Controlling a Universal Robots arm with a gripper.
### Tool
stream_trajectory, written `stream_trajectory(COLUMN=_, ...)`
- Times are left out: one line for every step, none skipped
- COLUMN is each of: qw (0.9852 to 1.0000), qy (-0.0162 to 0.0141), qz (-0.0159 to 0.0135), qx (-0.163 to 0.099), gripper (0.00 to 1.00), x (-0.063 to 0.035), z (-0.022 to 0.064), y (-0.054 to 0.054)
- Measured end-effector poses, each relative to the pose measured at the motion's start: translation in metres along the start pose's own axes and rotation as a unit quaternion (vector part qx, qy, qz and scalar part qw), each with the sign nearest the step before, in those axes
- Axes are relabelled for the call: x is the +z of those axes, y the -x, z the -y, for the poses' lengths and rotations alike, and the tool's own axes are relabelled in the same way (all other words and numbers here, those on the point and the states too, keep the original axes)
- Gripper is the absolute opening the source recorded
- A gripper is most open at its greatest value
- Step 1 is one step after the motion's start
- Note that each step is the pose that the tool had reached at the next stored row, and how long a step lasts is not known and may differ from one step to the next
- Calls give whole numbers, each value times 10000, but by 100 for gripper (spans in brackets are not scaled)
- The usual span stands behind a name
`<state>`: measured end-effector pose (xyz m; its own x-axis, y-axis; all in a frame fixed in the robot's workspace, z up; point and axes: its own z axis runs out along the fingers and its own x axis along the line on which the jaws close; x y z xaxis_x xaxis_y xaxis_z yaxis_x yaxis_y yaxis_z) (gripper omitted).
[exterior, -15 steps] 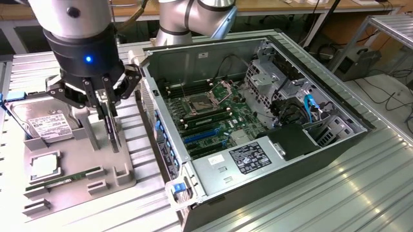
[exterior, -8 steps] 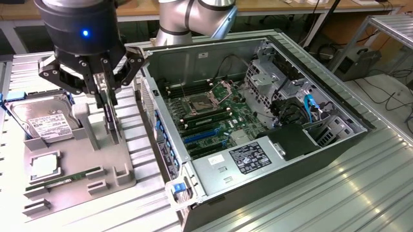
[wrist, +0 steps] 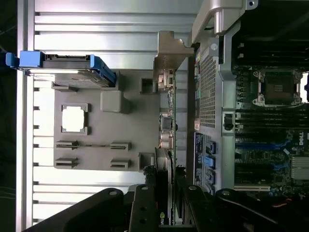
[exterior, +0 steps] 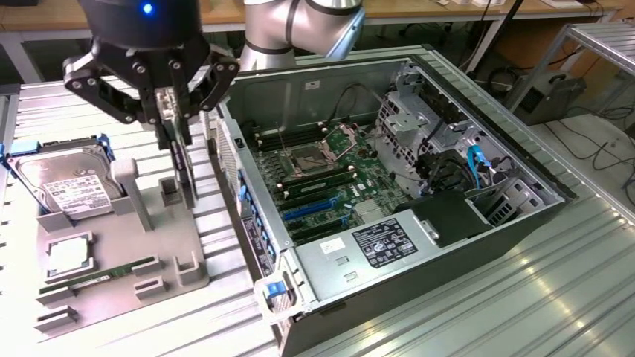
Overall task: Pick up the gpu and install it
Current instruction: 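Pick up the gpu and move the gpu toward the slot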
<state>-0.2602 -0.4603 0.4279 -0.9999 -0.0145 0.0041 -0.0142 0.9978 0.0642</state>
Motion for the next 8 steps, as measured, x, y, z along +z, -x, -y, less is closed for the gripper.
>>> stream_trajectory(qw=10000, qy=1, qz=-7, qx=0, gripper=26, x=-44, z=9, y=35)
stream_trajectory(qw=10000, qy=2, qz=-14, qx=0, gripper=26, x=-89, z=18, y=74)
stream_trajectory(qw=10000, qy=3, qz=-27, qx=1, gripper=26, x=-158, z=28, y=136)
stream_trajectory(qw=10000, qy=6, qz=-40, qx=2, gripper=26, x=-228, z=37, y=201)
stream_trajectory(qw=10000, qy=7, qz=-50, qx=3, gripper=26, x=-269, z=40, y=241)
stream_trajectory(qw=10000, qy=10, qz=-59, qx=3, gripper=26, x=-304, z=43, y=287)
stream_trajectory(qw=10000, qy=12, qz=-68, qx=4, gripper=26, x=-332, z=46, y=335)
stream_trajectory(qw=10000, qy=15, qz=-78, qx=5, gripper=26, x=-341, z=48, y=389)
